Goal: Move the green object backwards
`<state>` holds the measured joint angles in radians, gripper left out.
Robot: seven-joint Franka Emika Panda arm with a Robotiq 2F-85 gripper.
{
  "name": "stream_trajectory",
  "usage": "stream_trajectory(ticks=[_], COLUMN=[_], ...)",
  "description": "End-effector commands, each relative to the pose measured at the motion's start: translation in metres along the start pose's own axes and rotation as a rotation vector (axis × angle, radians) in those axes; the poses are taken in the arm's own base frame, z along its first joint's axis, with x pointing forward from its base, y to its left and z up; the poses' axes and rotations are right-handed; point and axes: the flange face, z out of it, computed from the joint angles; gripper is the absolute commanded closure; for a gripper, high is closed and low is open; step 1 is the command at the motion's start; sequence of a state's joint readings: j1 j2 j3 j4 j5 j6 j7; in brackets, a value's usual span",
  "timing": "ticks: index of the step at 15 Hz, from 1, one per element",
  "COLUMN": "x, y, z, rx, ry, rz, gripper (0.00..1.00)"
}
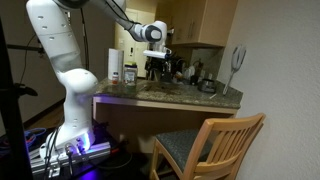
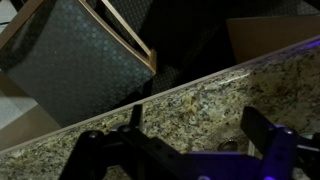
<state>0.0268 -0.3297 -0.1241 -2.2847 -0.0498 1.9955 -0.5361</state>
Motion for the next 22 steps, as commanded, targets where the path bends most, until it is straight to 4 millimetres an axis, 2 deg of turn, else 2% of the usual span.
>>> stream_trajectory(ticks=[1, 2, 4, 11, 12, 13, 15, 17, 20, 21, 22], x=[0.001, 0.001, -0.001, -0.001, 0.000, -0.006, -0.005, -0.007, 0.002, 0.013, 0.014], y=[0.000, 0.000, 0.001, 0.008, 0.010, 0.004, 0.005, 0.007, 0.006, 0.022, 0.019], z=[0.000, 0.000, -0.001, 0.003, 0.002, 0.001, 0.000, -0.003, -0.005, -0.036, -0.051], rx=[-0.003, -0.004, 0.067, 0.152, 0.102, 0.116, 0.105, 0.017, -0.041, -0.032, -0.021], ry=[0.003, 0.004, 0.001, 0.056, 0.084, 0.061, 0.070, 0.002, 0.101, 0.159, 0.231], rz=[0.000, -0.001, -0.148, -0.504, -0.493, -0.448, -0.469, -0.359, -0.252, -0.243, -0.238], gripper=[0.00, 0.00, 0.00, 0.00, 0.00, 0.00, 0.00, 0.00, 0.00, 0.00, 0.00])
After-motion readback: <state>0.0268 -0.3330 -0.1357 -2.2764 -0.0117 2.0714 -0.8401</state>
